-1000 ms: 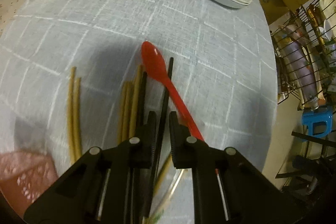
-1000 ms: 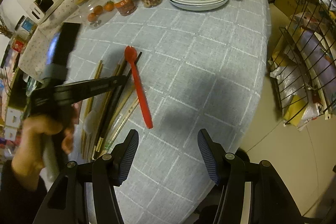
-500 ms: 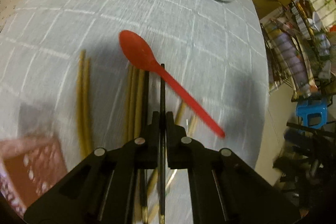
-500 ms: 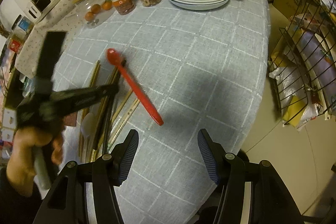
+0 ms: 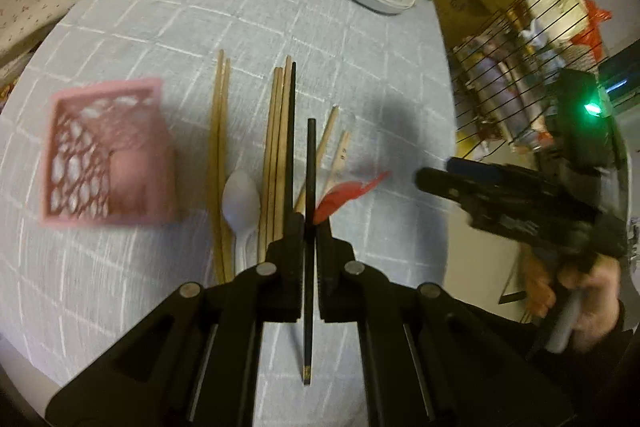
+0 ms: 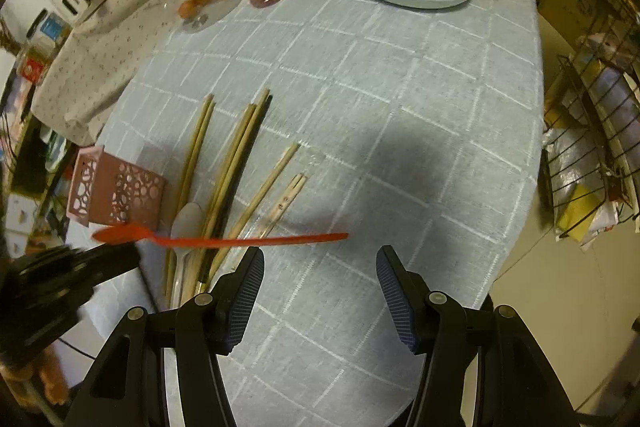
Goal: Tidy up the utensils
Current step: 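Lift the black chopstick with the left tool while the right tool grasps a wooden chopstick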
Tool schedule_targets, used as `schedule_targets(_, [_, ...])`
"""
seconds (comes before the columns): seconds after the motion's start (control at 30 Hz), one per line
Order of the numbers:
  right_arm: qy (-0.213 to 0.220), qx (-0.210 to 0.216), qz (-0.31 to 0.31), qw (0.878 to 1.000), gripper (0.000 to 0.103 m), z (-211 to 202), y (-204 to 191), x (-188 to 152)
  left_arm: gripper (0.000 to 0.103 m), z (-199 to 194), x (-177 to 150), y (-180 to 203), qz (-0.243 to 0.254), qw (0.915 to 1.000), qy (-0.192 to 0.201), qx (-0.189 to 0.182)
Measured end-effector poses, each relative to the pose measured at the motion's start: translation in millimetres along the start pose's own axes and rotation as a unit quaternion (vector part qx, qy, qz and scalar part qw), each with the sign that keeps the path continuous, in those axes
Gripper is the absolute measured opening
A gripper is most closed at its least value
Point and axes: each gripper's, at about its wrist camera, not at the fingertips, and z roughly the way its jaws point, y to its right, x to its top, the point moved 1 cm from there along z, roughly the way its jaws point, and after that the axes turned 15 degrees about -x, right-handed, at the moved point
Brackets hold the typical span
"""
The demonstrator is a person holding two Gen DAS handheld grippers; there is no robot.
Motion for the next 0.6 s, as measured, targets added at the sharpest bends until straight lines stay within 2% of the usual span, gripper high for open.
schedule_targets(0.23, [-0.016,0.009,0.022,1.000,0.059,11,1,4,0.006,-21,-22,9,0.000,0.9998,0.021,-0.002])
schedule_targets(0.4, [-0.028,0.043,0.044,0.998,0.039,20,-12,13,0.006,-40,-34,12,0.010,0.9991,0.040,0.008])
schedule_targets(0.5, [-0.037,0.060,0.040,0.997,0.031,30,-30,21,0.006,-52,-39,9,0.016,0.9978,0.061,0.021])
schedule_targets(0.6, [-0.039,0.058,0.038,0.997,0.028,40,-47,33,0.006,-67,-42,6,0.019,0.9963,0.080,0.026])
